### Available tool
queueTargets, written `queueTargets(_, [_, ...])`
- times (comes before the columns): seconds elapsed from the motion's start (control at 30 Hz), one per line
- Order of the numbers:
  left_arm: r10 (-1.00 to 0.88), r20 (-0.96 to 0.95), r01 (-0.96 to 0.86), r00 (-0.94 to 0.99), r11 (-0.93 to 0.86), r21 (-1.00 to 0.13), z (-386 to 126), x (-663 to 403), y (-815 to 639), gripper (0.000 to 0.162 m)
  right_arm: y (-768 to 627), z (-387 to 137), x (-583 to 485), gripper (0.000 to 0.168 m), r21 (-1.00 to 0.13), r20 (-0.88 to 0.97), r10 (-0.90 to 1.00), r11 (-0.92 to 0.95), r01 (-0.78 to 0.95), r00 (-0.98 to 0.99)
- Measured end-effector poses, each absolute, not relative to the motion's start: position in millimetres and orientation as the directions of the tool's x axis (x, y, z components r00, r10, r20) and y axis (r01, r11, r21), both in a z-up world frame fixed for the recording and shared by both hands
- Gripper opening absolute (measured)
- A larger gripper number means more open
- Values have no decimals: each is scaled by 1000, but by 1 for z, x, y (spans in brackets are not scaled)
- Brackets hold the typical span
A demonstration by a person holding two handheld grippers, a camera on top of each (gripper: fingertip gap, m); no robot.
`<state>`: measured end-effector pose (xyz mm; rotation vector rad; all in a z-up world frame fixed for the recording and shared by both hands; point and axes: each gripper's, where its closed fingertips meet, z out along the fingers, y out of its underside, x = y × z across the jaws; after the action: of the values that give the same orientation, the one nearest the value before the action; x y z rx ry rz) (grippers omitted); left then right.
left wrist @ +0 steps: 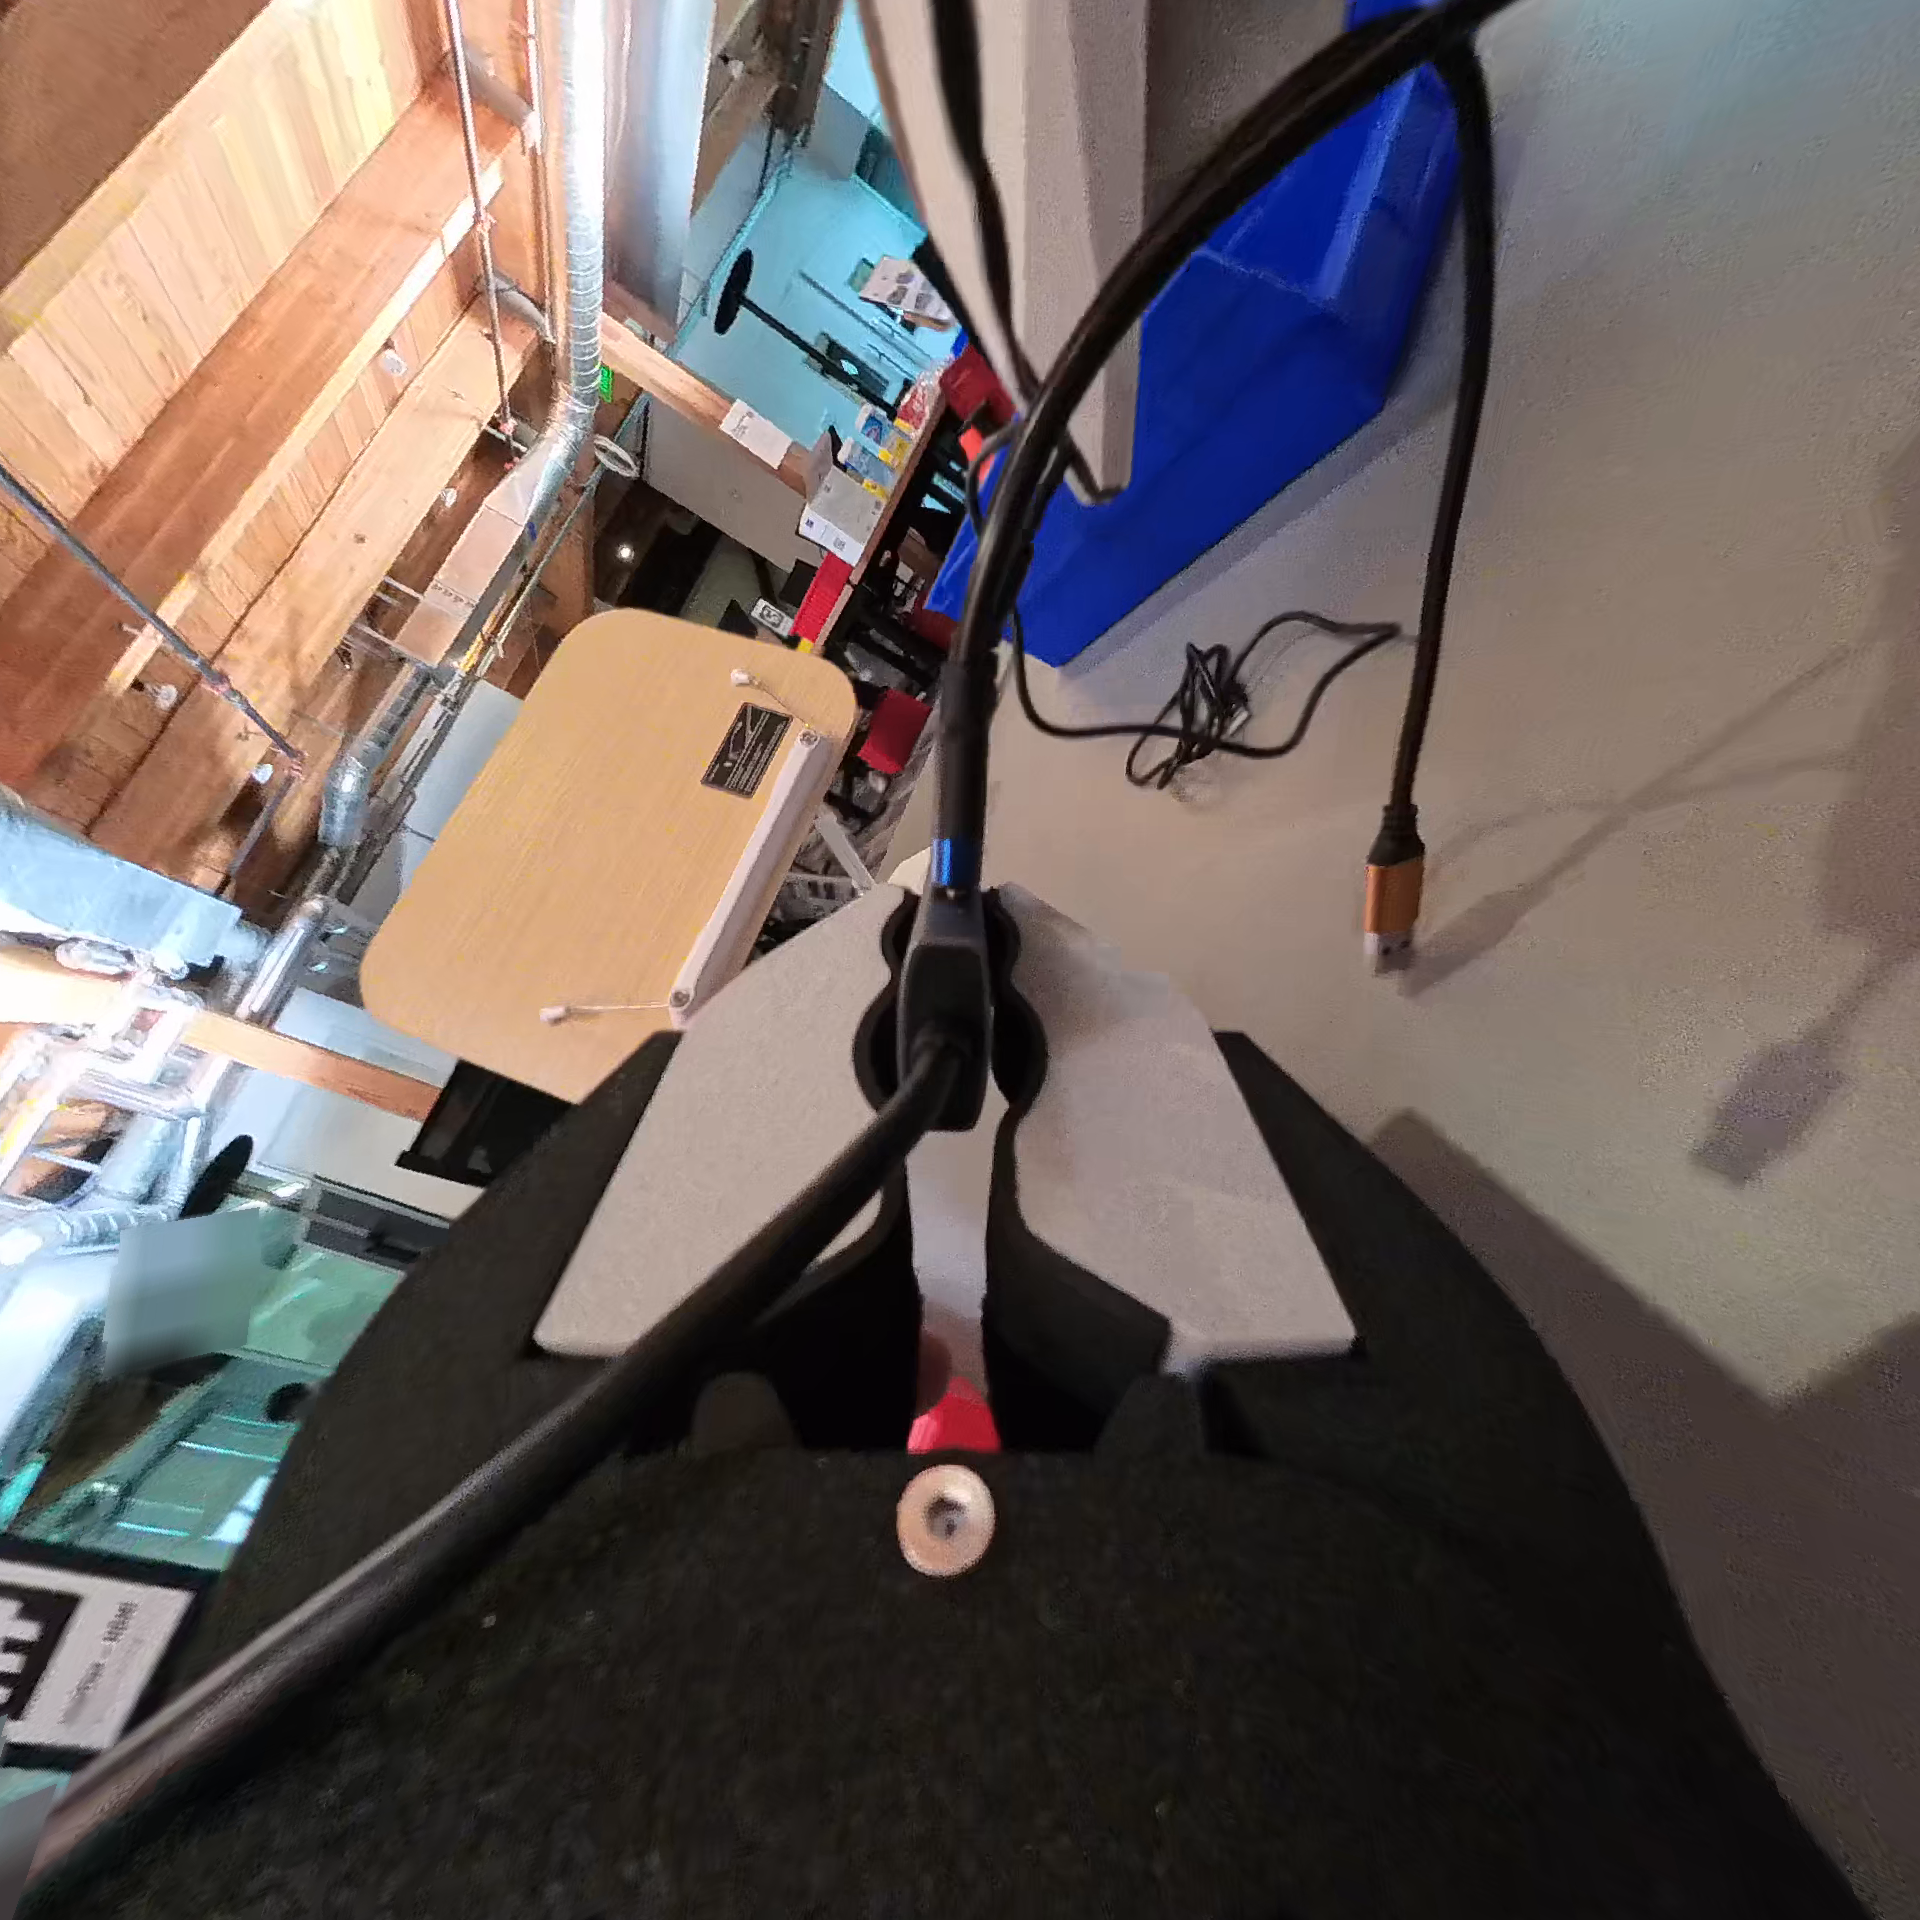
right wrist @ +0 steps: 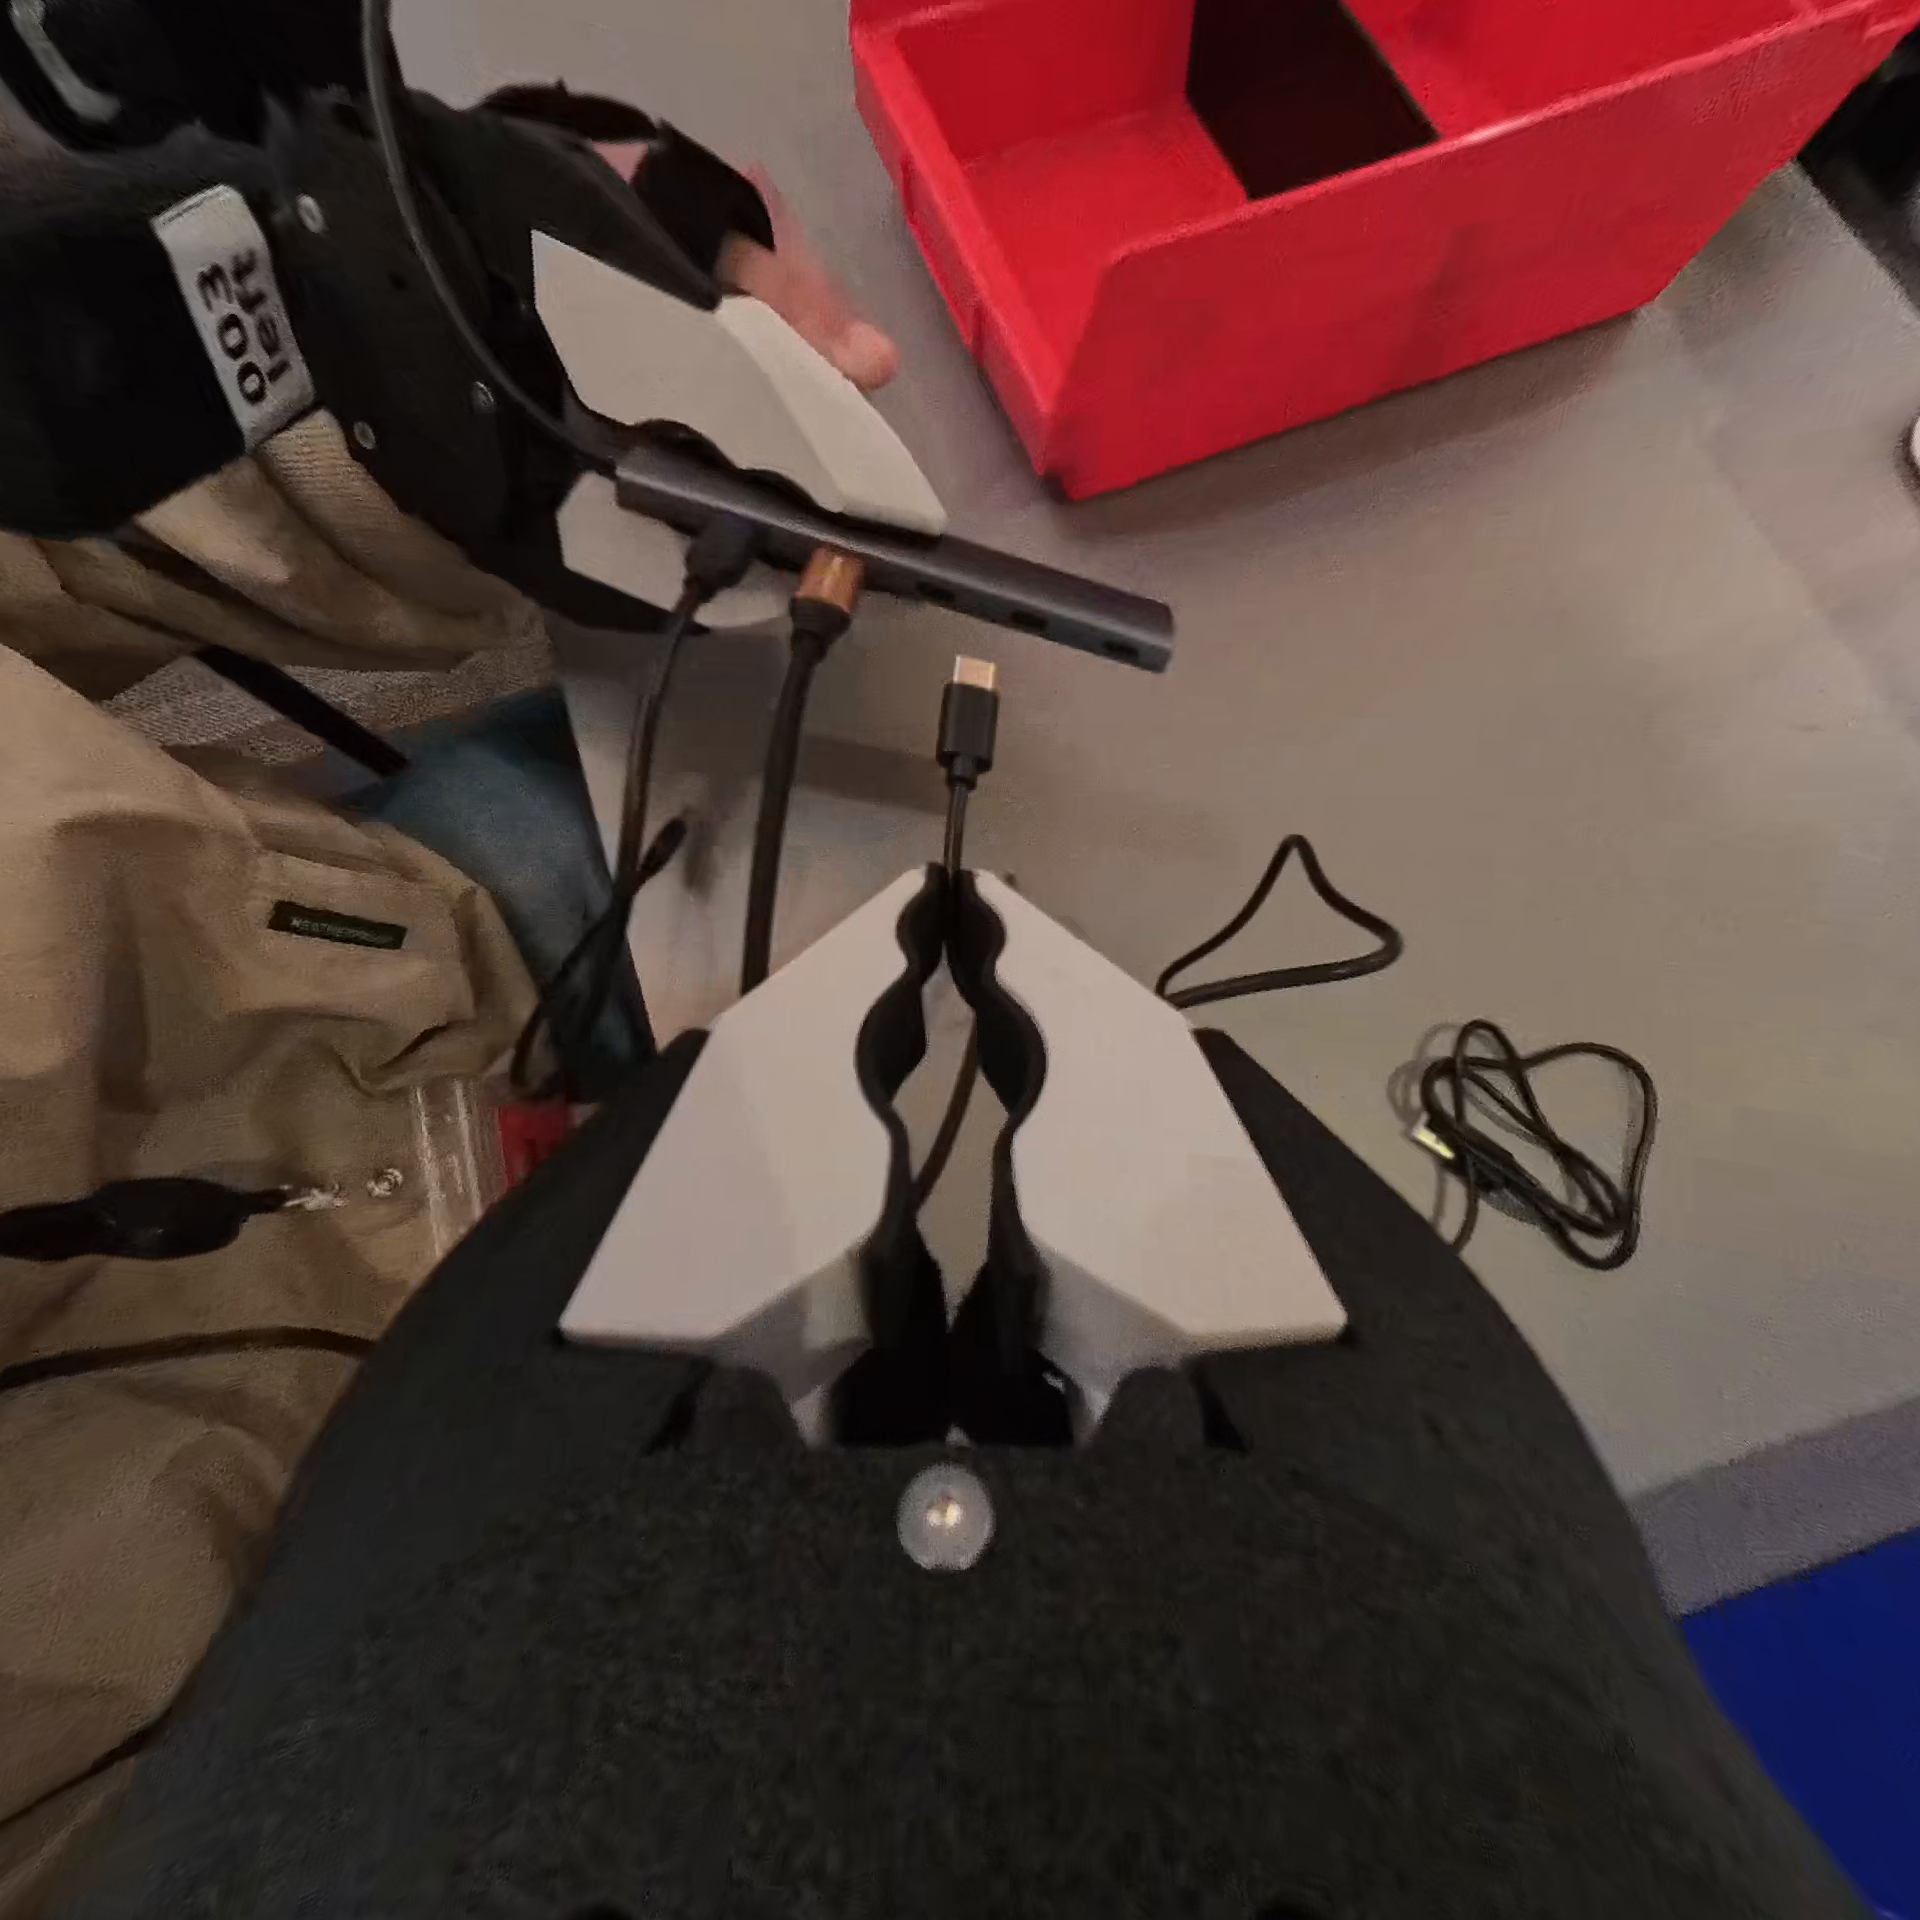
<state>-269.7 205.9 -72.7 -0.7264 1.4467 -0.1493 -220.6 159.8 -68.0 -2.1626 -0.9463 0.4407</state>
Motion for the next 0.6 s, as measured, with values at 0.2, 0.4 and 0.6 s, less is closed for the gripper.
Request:
queueTargets(0.2, [-382, -922, -362, 59, 853, -377, -83, -261, 192, 10, 154, -89, -234, 0, -658, -15, 745, -509, 555, 666])
queueTargets(0.4, [-366, -929, -369, 45, 859, -356, -85, -259, 191, 10, 152, -87, -235, 0, -667, -32, 745, -513, 541, 667])
queueTargets(0.6, [-361, -932, -372, 41, 860, -350, -86, -258, 190, 10, 151, -91, -234, 0, -656, -52, 737, -534, 534, 674])
